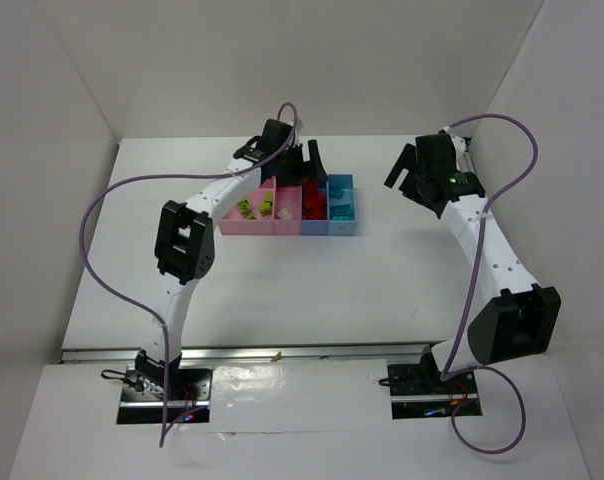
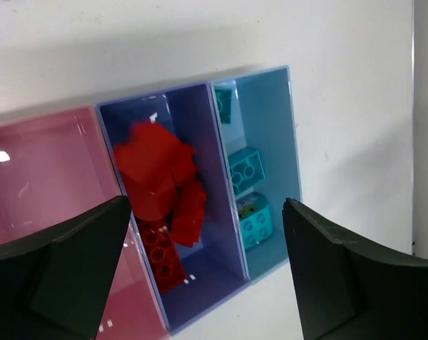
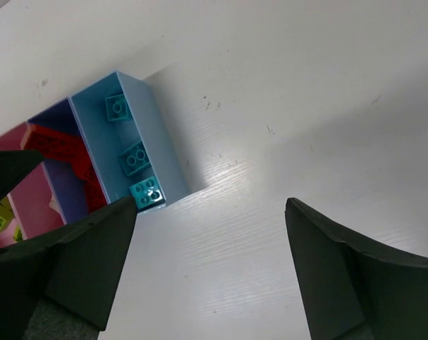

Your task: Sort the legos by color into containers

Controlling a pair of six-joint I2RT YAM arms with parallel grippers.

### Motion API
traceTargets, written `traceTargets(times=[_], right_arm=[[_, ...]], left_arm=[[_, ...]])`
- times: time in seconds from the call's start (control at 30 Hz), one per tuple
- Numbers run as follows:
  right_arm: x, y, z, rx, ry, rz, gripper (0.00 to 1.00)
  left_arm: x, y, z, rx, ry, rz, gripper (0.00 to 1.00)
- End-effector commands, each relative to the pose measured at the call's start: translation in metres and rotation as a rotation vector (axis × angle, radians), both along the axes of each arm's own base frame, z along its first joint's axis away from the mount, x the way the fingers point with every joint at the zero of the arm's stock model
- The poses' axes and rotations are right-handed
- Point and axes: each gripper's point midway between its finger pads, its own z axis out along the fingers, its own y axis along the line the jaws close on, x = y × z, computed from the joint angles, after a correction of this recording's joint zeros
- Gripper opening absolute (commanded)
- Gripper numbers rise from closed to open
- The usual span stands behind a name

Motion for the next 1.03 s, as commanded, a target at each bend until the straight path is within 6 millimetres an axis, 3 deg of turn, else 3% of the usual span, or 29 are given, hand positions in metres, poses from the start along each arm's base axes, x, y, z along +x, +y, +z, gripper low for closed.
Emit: traceTargets(times=[0.0, 0.03, 0.07, 0.17, 0.2, 0.27, 0.3, 0.5, 0.67, 0.7, 0.8, 0.83, 0.87, 0.93, 1.0], right_arm=[[-0.001, -0.004, 0.009, -0.005, -0.014, -0.015, 0.97], [0.000, -0.006, 0.009, -0.012, -0.015, -0.023, 1.00], [0.001, -0.008, 0.006, -0.020, -0.007, -0.030, 1.00], [0.001, -0.018, 0.007, -0.038, -0.012, -0.074, 1.00], [0.000, -0.020, 0.010, -0.043, -0.022, -0.082, 1.00], [-0.001, -0.022, 0.015, -0.049, -0.035, -0.092, 1.00], [0.001, -0.022, 0.017, -0.047, -0.048, -0.092, 1.00], [-0.004, -0.026, 0.015, -0.061, -0.038, -0.106, 1.00], [-0.006, -0.037, 0.011, -0.110, -0.005, -0.150, 1.00], [-0.007, -0.037, 0.015, -0.107, -0.017, -0.150, 1.00], [-0.011, -0.037, 0.022, -0.098, -0.059, -0.153, 1.00], [-0.011, -0.039, 0.028, -0.099, -0.079, -0.161, 1.00], [-0.013, -0.039, 0.027, -0.099, -0.078, -0.161, 1.00], [-0.015, -0.046, 0.030, -0.105, -0.100, -0.183, 1.00], [-0.022, -0.048, 0.031, -0.114, -0.096, -0.190, 1.00]], left_arm=[[-0.016, -0.006, 0.070, -0.048, -0.104, -0.083, 0.99], [-0.020, -0.004, 0.078, -0.044, -0.112, -0.088, 0.99], [-0.026, 0.000, 0.100, -0.049, -0.145, -0.094, 0.99], [-0.042, 0.012, 0.121, -0.015, -0.186, -0.110, 1.00], [-0.052, 0.020, 0.149, -0.020, -0.240, -0.103, 1.00], [-0.060, 0.036, 0.154, 0.009, -0.256, -0.082, 1.00], [-0.066, 0.046, 0.173, 0.002, -0.290, -0.062, 1.00], [-0.082, 0.086, 0.185, 0.017, -0.274, -0.003, 0.96], [-0.098, 0.138, 0.184, 0.099, -0.257, 0.099, 0.96], [-0.108, 0.144, 0.194, 0.100, -0.276, 0.110, 0.96], [-0.118, 0.173, 0.195, 0.163, -0.282, 0.180, 1.00], [-0.128, 0.183, 0.206, 0.164, -0.304, 0.203, 1.00], [-0.133, 0.189, 0.200, 0.182, -0.295, 0.221, 1.00], [-0.146, 0.199, 0.213, 0.178, -0.341, 0.253, 1.00], [-0.153, 0.208, 0.205, 0.178, -0.329, 0.281, 1.00]])
